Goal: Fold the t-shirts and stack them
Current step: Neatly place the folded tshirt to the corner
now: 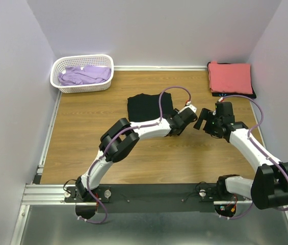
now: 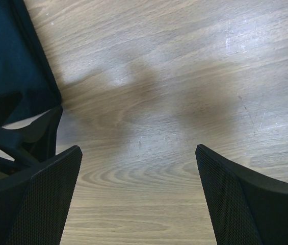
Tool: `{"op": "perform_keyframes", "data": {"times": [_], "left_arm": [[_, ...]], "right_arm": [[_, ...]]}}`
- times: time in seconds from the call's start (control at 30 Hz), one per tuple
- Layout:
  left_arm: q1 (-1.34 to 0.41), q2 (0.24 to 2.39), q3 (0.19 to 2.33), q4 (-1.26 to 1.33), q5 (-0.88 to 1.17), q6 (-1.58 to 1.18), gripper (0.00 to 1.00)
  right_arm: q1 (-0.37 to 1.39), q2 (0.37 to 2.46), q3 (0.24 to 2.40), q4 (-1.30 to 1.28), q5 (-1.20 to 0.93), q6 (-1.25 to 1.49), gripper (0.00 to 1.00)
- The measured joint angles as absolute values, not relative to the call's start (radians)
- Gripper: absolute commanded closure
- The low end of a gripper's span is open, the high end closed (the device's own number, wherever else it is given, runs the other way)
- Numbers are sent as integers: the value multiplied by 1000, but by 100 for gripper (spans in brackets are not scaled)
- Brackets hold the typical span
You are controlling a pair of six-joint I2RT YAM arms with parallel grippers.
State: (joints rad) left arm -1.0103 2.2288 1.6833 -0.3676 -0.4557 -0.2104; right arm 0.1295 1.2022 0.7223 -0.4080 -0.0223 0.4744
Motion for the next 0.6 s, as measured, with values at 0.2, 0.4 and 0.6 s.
{"op": "perform_keyframes", "data": {"times": [0.2,0.4,0.6], "left_arm": [[-1010,2241,1699,-393,-453,-197,52],[-1001,2255,1717,-400,-432,-189,91],[-993,2252,1705,-381,-419,-185,100]], "right_arm": [[130,1219,716,-405,-22,475,1],[130,1222,713,-395,-23,475,1],[130,1251,713,-367,-31,483,1]]}}
